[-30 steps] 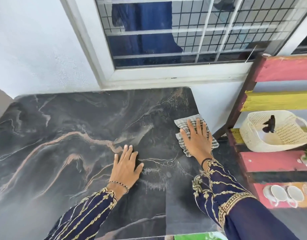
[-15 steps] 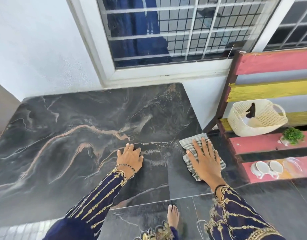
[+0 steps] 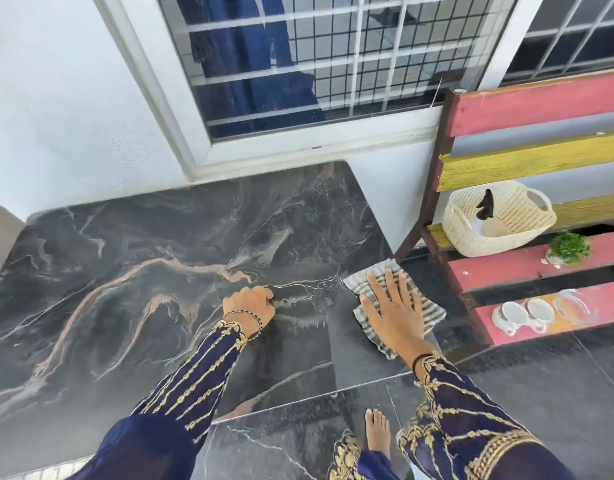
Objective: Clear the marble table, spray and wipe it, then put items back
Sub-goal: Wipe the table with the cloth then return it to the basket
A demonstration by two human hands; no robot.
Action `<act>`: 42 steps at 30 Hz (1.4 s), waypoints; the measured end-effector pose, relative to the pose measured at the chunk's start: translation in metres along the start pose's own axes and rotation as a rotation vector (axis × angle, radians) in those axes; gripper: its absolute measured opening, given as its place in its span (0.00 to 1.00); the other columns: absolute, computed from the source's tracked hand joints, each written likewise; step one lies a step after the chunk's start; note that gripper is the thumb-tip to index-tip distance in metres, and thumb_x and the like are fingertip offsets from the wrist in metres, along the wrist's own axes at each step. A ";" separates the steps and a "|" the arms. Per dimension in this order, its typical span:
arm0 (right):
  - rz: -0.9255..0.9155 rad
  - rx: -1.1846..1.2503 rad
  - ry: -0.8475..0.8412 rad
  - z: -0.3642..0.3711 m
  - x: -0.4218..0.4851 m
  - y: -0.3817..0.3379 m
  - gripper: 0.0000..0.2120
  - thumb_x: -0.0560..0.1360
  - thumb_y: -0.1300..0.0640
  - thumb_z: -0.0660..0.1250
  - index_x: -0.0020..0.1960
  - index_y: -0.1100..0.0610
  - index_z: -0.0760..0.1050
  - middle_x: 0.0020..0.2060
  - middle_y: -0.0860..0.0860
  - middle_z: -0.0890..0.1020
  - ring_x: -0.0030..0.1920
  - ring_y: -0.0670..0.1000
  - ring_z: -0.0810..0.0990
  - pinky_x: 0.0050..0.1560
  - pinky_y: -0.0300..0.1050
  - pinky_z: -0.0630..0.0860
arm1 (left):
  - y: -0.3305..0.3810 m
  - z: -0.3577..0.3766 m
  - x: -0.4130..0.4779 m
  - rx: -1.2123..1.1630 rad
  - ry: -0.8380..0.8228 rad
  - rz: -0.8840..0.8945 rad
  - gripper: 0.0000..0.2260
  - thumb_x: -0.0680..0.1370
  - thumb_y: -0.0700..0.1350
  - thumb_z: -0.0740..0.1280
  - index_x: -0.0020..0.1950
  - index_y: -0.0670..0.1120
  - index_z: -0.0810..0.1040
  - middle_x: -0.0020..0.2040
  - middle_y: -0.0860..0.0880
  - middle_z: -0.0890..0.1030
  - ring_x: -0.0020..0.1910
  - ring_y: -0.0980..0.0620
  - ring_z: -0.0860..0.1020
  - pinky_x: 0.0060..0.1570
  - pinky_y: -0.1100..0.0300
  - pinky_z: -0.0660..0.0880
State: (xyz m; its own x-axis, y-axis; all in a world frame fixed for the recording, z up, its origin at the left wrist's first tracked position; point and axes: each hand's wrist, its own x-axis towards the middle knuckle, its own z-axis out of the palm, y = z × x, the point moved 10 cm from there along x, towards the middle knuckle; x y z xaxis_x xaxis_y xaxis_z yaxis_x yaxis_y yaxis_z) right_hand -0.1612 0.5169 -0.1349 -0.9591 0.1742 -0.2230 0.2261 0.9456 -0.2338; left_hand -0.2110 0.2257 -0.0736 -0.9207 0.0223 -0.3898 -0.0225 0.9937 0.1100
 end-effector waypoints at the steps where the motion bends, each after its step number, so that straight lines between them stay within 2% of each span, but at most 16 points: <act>1: -0.032 0.008 -0.007 0.001 0.003 -0.008 0.30 0.83 0.36 0.44 0.81 0.40 0.40 0.83 0.49 0.42 0.82 0.55 0.40 0.79 0.55 0.37 | 0.000 -0.003 0.004 -0.006 -0.013 -0.009 0.16 0.77 0.46 0.61 0.63 0.56 0.78 0.63 0.45 0.79 0.60 0.41 0.77 0.62 0.50 0.72; 5: -0.252 -0.012 0.001 0.005 0.004 -0.065 0.28 0.84 0.39 0.48 0.82 0.42 0.49 0.83 0.50 0.47 0.82 0.55 0.43 0.79 0.53 0.37 | 0.004 -0.007 0.017 -0.005 -0.050 -0.053 0.15 0.76 0.46 0.61 0.61 0.54 0.78 0.64 0.43 0.75 0.61 0.39 0.76 0.61 0.50 0.72; 8: -0.476 0.021 0.017 0.013 -0.020 -0.115 0.26 0.83 0.40 0.52 0.80 0.43 0.60 0.82 0.50 0.56 0.82 0.56 0.51 0.80 0.55 0.42 | 0.011 -0.009 0.025 0.023 -0.041 -0.097 0.17 0.76 0.46 0.59 0.65 0.50 0.73 0.64 0.40 0.74 0.61 0.38 0.75 0.58 0.50 0.73; 10: -0.595 0.016 0.013 0.024 -0.039 -0.131 0.25 0.83 0.40 0.53 0.78 0.43 0.64 0.81 0.50 0.60 0.81 0.56 0.55 0.81 0.58 0.46 | 0.016 -0.009 0.028 0.035 -0.047 -0.139 0.18 0.77 0.46 0.58 0.67 0.49 0.71 0.65 0.39 0.73 0.62 0.38 0.74 0.57 0.49 0.73; 12: -0.668 -0.017 -0.002 0.028 -0.051 -0.129 0.25 0.83 0.40 0.51 0.78 0.42 0.63 0.81 0.49 0.59 0.81 0.55 0.55 0.81 0.60 0.47 | 0.019 -0.011 0.028 0.053 -0.052 -0.173 0.19 0.77 0.46 0.58 0.68 0.48 0.69 0.65 0.39 0.73 0.62 0.39 0.74 0.56 0.50 0.73; 15: -0.747 -0.048 -0.050 0.021 -0.054 -0.106 0.26 0.84 0.38 0.47 0.80 0.40 0.56 0.82 0.46 0.54 0.82 0.52 0.48 0.81 0.58 0.41 | 0.025 -0.011 0.024 0.066 -0.070 -0.206 0.19 0.77 0.45 0.58 0.67 0.46 0.69 0.65 0.37 0.72 0.61 0.39 0.75 0.58 0.49 0.74; 17: -0.745 -0.062 -0.053 0.013 -0.052 -0.084 0.26 0.84 0.37 0.46 0.80 0.40 0.55 0.82 0.46 0.53 0.82 0.51 0.47 0.80 0.58 0.41 | 0.024 -0.011 0.023 0.060 -0.079 -0.217 0.17 0.77 0.45 0.57 0.66 0.45 0.70 0.64 0.37 0.73 0.61 0.38 0.75 0.60 0.47 0.74; 21: -0.658 -0.078 -0.038 -0.004 -0.037 -0.027 0.26 0.83 0.36 0.48 0.80 0.39 0.57 0.81 0.45 0.56 0.82 0.51 0.53 0.78 0.56 0.46 | 0.022 -0.013 0.020 0.009 -0.056 -0.263 0.17 0.76 0.45 0.59 0.64 0.44 0.71 0.61 0.38 0.75 0.58 0.37 0.77 0.60 0.44 0.74; 26: -0.605 -0.081 -0.021 -0.013 -0.034 0.016 0.26 0.83 0.37 0.53 0.80 0.41 0.60 0.80 0.47 0.60 0.80 0.53 0.59 0.76 0.57 0.51 | 0.020 -0.010 0.019 0.010 0.022 -0.305 0.17 0.75 0.46 0.60 0.64 0.48 0.72 0.61 0.40 0.77 0.57 0.38 0.78 0.58 0.48 0.74; 32: -0.573 -0.055 0.034 -0.009 -0.050 0.028 0.28 0.84 0.38 0.52 0.81 0.41 0.53 0.81 0.47 0.59 0.81 0.55 0.57 0.76 0.57 0.52 | 0.019 -0.006 0.023 0.022 0.070 -0.316 0.17 0.76 0.47 0.60 0.65 0.48 0.72 0.60 0.40 0.78 0.56 0.38 0.78 0.57 0.49 0.74; 35: -0.579 -0.060 0.031 -0.006 -0.059 0.026 0.28 0.84 0.38 0.52 0.81 0.41 0.52 0.81 0.47 0.59 0.81 0.54 0.57 0.76 0.57 0.52 | 0.018 -0.007 0.029 0.041 0.073 -0.317 0.16 0.76 0.47 0.60 0.63 0.46 0.74 0.59 0.40 0.78 0.56 0.38 0.78 0.56 0.50 0.74; 42: -0.593 -0.078 0.057 -0.001 -0.069 0.021 0.27 0.83 0.38 0.56 0.80 0.41 0.57 0.80 0.47 0.61 0.80 0.55 0.60 0.76 0.58 0.56 | 0.014 -0.007 0.041 0.037 0.087 -0.319 0.14 0.75 0.49 0.60 0.54 0.45 0.79 0.56 0.42 0.79 0.52 0.39 0.80 0.50 0.52 0.75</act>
State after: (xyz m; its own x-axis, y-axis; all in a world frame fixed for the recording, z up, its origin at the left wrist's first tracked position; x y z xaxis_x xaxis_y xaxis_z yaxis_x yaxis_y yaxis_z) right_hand -0.0909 0.5249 -0.1233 -0.9259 -0.3771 -0.0238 -0.3618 0.9028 -0.2324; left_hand -0.2520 0.2394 -0.0822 -0.8994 -0.2984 -0.3194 -0.3023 0.9524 -0.0385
